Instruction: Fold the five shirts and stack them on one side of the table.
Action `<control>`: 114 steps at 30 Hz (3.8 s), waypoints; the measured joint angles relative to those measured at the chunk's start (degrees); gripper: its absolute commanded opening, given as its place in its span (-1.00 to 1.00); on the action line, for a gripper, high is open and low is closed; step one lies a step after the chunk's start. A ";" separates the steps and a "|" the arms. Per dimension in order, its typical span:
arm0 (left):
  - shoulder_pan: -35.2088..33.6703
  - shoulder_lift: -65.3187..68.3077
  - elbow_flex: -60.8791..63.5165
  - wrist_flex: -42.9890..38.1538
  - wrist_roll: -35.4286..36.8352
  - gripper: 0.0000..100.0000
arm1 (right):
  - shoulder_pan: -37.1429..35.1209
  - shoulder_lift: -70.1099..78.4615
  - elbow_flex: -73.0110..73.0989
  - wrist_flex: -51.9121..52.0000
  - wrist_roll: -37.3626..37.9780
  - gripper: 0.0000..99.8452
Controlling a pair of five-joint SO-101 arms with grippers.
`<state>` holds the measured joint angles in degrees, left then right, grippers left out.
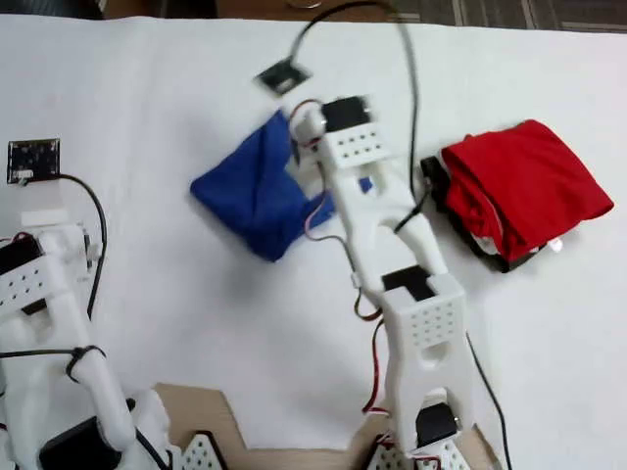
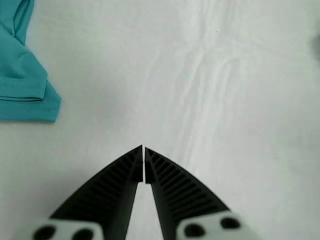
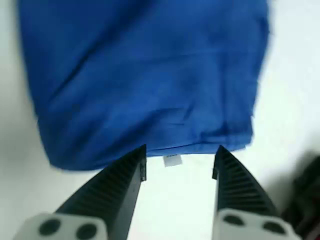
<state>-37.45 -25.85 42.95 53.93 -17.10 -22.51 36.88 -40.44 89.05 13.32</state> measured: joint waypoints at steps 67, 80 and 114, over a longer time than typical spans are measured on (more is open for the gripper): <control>-0.09 0.00 0.00 0.00 0.00 -0.96 | 3.87 24.79 -20.13 -0.18 -11.87 -0.96; -0.09 0.00 0.00 0.00 0.00 -0.96 | 10.81 24.97 -38.59 8.97 5.54 -0.96; 3.16 -0.09 9.32 -5.45 0.00 -0.96 | 32.53 8.18 -42.81 11.34 17.14 -0.96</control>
<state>-34.29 -25.93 52.26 48.48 -17.10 10.02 45.05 -83.25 100.40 30.46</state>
